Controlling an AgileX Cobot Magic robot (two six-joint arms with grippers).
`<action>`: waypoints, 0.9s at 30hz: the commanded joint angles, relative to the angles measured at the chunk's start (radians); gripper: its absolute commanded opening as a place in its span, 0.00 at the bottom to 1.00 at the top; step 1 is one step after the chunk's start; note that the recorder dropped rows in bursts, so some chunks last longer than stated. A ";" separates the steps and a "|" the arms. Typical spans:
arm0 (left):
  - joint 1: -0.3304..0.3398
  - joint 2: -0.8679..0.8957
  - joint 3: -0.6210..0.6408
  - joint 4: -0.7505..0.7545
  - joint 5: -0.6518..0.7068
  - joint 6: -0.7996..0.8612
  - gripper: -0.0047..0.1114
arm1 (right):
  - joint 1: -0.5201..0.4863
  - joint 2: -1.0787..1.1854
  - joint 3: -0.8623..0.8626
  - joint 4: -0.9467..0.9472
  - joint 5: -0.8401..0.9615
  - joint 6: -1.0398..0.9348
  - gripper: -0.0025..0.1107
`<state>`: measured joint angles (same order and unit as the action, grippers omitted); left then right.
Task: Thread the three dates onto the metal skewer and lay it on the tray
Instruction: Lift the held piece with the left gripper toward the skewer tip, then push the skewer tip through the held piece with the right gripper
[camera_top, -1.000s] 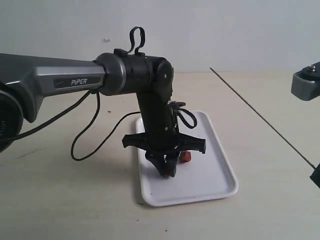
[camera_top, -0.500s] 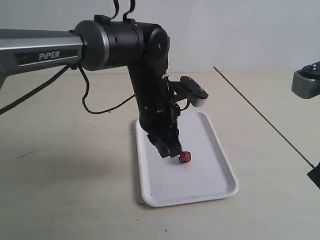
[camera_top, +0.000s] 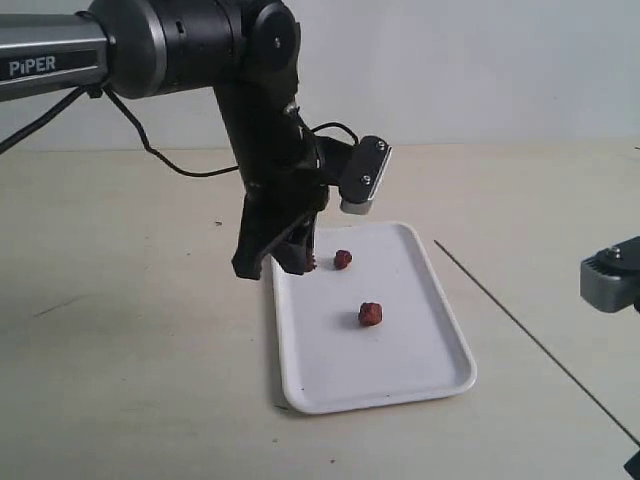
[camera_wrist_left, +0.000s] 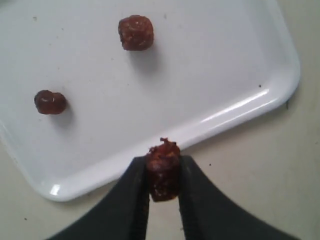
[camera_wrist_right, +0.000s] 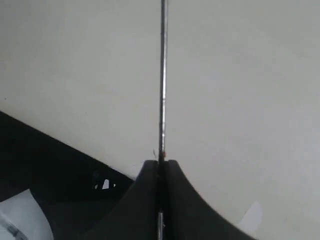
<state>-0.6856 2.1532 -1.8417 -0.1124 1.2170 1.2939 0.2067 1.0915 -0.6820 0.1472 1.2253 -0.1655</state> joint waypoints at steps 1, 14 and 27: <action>0.026 -0.036 0.000 -0.128 0.004 0.242 0.21 | -0.003 -0.008 0.020 0.105 -0.004 -0.071 0.02; 0.007 -0.040 0.000 -0.197 0.004 0.615 0.21 | -0.003 0.069 0.020 0.234 -0.004 -0.195 0.02; 0.007 -0.040 0.000 -0.184 0.004 0.789 0.21 | -0.003 0.199 0.002 0.312 -0.004 -0.261 0.02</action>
<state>-0.6733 2.1236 -1.8417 -0.2949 1.2170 2.0593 0.2067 1.2851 -0.6677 0.4401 1.2233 -0.4108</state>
